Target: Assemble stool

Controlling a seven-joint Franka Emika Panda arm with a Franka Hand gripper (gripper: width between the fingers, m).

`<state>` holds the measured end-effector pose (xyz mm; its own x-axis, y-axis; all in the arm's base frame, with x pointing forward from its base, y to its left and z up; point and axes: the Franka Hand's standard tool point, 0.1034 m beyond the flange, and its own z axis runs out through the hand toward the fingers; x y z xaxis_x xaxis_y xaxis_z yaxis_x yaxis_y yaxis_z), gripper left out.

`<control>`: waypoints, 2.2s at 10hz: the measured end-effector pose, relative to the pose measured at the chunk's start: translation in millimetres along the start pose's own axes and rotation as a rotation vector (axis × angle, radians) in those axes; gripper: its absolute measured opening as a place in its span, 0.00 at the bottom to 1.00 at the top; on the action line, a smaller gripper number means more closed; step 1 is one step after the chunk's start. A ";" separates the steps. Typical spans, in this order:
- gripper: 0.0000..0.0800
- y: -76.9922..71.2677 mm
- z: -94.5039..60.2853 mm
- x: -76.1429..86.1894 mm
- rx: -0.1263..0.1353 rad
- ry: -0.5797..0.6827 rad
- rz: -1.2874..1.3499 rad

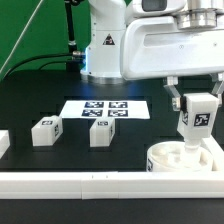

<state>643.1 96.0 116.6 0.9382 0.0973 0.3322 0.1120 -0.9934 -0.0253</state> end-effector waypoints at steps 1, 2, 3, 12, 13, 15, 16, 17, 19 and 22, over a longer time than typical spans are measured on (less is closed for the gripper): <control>0.42 -0.8 0.4 -0.8 0.000 -0.019 -0.001; 0.42 1.5 1.7 2.4 -0.002 -0.029 0.000; 0.42 5.9 5.0 6.6 -0.005 -0.032 0.002; 0.42 3.3 25.1 -1.9 -0.002 -0.044 -0.010; 0.42 3.6 27.1 -3.5 -0.003 -0.047 -0.010; 0.42 3.1 29.4 -5.5 -0.002 -0.051 -0.010; 0.42 3.2 32.0 -7.4 -0.002 -0.055 -0.010; 0.42 3.7 32.8 -4.4 -0.002 -0.036 -0.011; 0.42 3.7 33.3 -2.7 -0.002 -0.024 -0.013; 0.42 3.3 33.3 -2.8 -0.002 -0.023 -0.014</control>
Offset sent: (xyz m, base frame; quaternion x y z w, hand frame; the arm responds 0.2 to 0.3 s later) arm 0.0184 -0.0115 -0.0085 0.0051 -0.0163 0.0064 0.9998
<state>651.8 94.5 84.2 0.9439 0.1125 0.3104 0.1245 -0.9920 -0.0190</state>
